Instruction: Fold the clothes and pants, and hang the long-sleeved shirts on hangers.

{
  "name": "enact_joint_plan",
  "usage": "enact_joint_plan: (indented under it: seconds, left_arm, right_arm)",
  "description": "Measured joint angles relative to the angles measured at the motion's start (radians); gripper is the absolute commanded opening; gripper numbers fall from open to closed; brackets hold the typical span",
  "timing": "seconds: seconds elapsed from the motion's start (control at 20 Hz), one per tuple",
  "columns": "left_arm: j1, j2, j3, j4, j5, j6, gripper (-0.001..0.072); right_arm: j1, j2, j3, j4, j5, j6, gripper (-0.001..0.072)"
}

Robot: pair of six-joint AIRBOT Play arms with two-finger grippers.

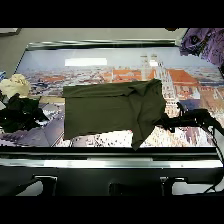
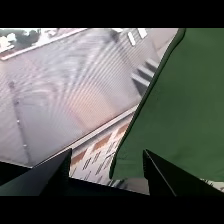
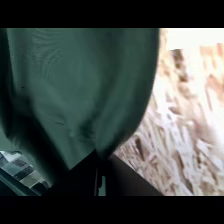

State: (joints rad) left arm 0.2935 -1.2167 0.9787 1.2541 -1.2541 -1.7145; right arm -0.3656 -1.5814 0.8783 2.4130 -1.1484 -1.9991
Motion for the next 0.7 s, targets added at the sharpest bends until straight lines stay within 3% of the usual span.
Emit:
enact_joint_plan:
  seconds: [0.45, 0.7]
  left_arm:
    - [0.079, -0.014, -0.284, -0.289, 0.140, 0.286, 0.0513]
    - [0.011, -0.055, -0.336, -0.364, 0.161, 0.342, 0.0513]
  right_arm:
    - [0.014, 0.109, -0.002, -0.026, 0.050, -0.016, 0.0028]
    - [0.014, 0.152, -0.002, -0.022, 0.048, -0.001, 0.0028]
